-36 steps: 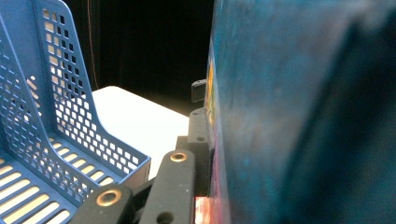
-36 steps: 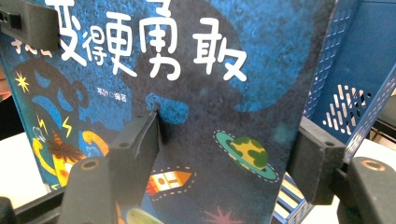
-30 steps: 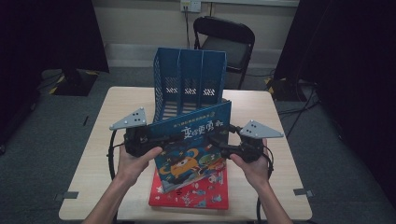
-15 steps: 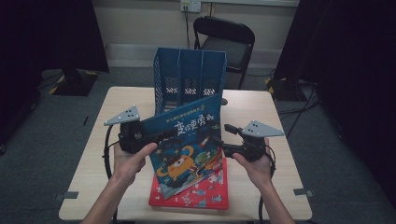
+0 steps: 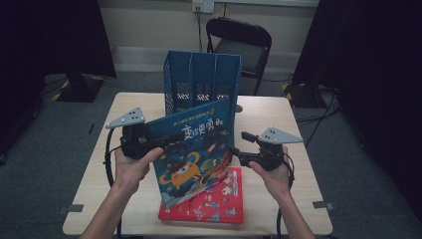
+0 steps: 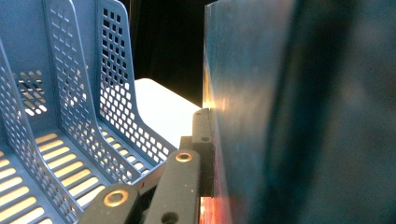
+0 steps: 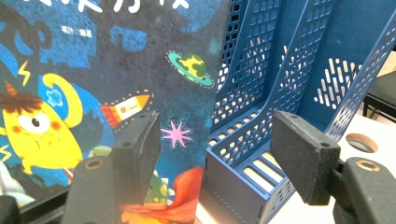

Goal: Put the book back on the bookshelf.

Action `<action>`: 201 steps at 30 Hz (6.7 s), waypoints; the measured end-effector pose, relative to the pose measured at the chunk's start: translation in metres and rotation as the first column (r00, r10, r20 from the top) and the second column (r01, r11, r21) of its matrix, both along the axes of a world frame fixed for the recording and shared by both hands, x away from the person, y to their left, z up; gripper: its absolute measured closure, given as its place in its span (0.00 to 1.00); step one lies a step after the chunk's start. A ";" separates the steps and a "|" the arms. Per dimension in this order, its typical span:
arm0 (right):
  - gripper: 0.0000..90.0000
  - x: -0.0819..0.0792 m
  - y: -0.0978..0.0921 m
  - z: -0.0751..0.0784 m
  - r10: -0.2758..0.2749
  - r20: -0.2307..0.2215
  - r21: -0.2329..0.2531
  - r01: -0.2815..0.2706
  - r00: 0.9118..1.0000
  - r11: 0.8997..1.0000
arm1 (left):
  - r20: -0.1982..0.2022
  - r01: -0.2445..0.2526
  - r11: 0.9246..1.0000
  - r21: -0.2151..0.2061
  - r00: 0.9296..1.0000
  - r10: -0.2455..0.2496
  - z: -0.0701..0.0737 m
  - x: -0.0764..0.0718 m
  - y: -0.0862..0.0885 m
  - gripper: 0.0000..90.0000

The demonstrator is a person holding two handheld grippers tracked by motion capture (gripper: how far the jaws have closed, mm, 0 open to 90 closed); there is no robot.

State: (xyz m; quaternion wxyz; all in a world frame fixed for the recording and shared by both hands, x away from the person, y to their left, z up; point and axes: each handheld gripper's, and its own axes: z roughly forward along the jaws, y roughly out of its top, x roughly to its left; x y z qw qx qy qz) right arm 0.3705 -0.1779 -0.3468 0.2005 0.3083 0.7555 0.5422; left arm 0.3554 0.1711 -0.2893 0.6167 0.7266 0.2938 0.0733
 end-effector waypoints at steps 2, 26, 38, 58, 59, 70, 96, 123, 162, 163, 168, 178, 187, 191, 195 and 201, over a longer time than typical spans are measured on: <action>0.37 0.001 0.000 -0.001 -0.001 -0.003 -0.001 0.001 1.000 1.000 | 0.000 -0.004 1.000 0.005 1.000 0.004 0.002 0.001 0.000 0.93; 0.35 0.005 -0.004 -0.006 -0.017 -0.031 -0.014 0.017 0.999 1.000 | 0.048 -0.048 0.999 0.000 0.998 0.048 0.034 0.004 0.016 0.93; 0.35 0.005 -0.004 -0.006 -0.018 -0.032 -0.014 0.017 0.999 1.000 | 0.078 -0.088 0.996 -0.013 0.993 0.089 0.055 0.012 0.025 0.93; 0.34 0.007 -0.004 -0.008 -0.014 -0.041 -0.015 0.013 0.999 1.000 | 0.060 -0.215 0.976 0.037 0.975 0.212 0.071 0.037 0.054 0.93; 0.34 0.007 -0.004 -0.008 -0.013 -0.042 -0.015 0.013 0.999 1.000 | 0.059 -0.224 0.974 0.033 0.973 0.222 0.071 0.038 0.055 0.93; 0.34 0.007 0.000 -0.010 -0.003 -0.049 -0.025 0.001 0.999 1.000 | 0.059 -0.278 0.959 0.050 0.959 0.275 0.074 0.049 0.064 0.93; 0.34 0.008 0.002 -0.015 0.008 -0.067 -0.038 -0.010 0.998 0.999 | 0.084 -0.464 0.882 0.085 0.885 0.458 0.072 0.078 0.058 0.93; 0.33 0.007 -0.003 -0.018 0.013 -0.086 -0.033 -0.016 0.996 0.999 | 0.128 -0.561 0.825 0.066 0.825 0.551 0.064 0.118 0.018 0.93; 0.34 0.008 -0.001 -0.029 0.026 -0.100 -0.055 -0.031 0.995 0.998 | 0.205 -0.629 0.777 0.037 0.765 0.610 0.014 0.164 -0.015 0.93; 0.34 0.008 -0.001 -0.029 0.026 -0.102 -0.056 -0.032 0.994 0.998 | 0.206 -0.628 0.777 0.033 0.765 0.610 0.012 0.164 -0.015 0.93; 0.34 0.008 -0.001 -0.030 0.024 -0.102 -0.056 -0.030 0.995 0.998 | 0.206 -0.621 0.783 0.038 0.772 0.602 0.004 0.163 -0.013 0.93; 0.34 0.010 0.001 -0.038 0.020 -0.121 -0.069 -0.028 0.992 0.997 | 0.168 -0.601 0.798 0.045 0.792 0.587 -0.022 0.159 -0.004 0.93; 0.34 0.010 0.004 -0.040 0.018 -0.126 -0.077 -0.028 0.992 0.997 | 0.175 -0.586 0.809 0.046 0.802 0.571 -0.028 0.147 0.000 0.92; 0.34 0.009 0.005 -0.041 0.023 -0.124 -0.080 -0.033 0.992 0.996 | 0.180 -0.574 0.815 0.079 0.813 0.554 -0.029 0.141 0.000 0.91; 0.34 0.010 0.006 -0.041 0.025 -0.129 -0.084 -0.036 0.991 0.996 | 0.179 -0.569 0.816 0.101 0.817 0.548 -0.031 0.135 0.004 0.91; 0.34 0.010 0.007 -0.042 0.024 -0.133 -0.089 -0.036 0.991 0.995 | 0.165 -0.551 0.825 0.125 0.832 0.530 -0.030 0.130 0.010 0.90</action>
